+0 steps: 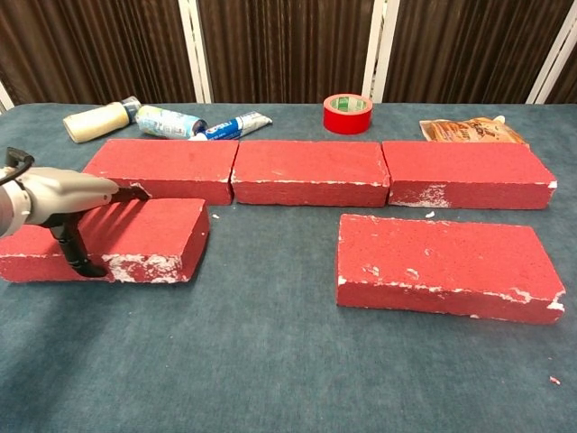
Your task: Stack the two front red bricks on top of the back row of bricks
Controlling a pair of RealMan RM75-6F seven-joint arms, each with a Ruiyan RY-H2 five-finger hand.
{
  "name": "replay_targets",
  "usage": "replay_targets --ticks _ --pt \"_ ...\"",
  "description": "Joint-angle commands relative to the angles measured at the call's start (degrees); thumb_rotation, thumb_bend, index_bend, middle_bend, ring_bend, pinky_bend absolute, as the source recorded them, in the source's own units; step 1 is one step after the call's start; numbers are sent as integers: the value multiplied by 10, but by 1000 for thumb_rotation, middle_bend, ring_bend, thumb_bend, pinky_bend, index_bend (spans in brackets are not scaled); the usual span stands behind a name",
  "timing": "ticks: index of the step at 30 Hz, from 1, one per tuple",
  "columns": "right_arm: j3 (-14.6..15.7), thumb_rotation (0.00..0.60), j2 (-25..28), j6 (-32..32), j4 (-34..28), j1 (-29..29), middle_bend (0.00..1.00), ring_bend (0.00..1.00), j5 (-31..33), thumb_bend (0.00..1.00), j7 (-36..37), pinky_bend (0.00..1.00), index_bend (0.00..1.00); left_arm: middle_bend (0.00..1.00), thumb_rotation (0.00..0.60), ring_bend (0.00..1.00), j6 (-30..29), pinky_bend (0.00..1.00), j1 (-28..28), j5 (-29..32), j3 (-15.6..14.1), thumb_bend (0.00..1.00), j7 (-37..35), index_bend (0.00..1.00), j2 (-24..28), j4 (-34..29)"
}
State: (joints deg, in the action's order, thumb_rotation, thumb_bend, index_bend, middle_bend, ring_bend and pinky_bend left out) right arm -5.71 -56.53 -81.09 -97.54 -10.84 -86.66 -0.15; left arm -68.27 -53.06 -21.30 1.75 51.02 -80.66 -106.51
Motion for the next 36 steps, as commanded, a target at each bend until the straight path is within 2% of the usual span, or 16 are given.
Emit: replay_targets --ticks 1,9,15,21,36 --pt "-1 600 0 0 1 -1 26 5 0 0 -2 0 8 242 600 76 -22 130 11 -22 -3 283 -8 0 22 -32" --pt "-3 600 1 2 -1 -4 26 5 1 0 -4 0 10 232 600 64 -98 124 23 -78 20 281 -11 0 94 -133" --pt "-5 600 -1 7 -3 -10 26 5 -2 0 -5 0 11 228 600 63 -104 117 -12 -42 68 281 22 0 101 -158" --pt "-7 600 9 11 -13 -14 26 5 -1 0 -13 0 11 229 600 63 -77 115 -86 44 120 279 77 0 42 -108" --pt "-10 600 25 16 -14 -12 26 5 16 0 -8 0 11 218 600 63 -24 110 -236 169 203 283 158 0 -77 61"
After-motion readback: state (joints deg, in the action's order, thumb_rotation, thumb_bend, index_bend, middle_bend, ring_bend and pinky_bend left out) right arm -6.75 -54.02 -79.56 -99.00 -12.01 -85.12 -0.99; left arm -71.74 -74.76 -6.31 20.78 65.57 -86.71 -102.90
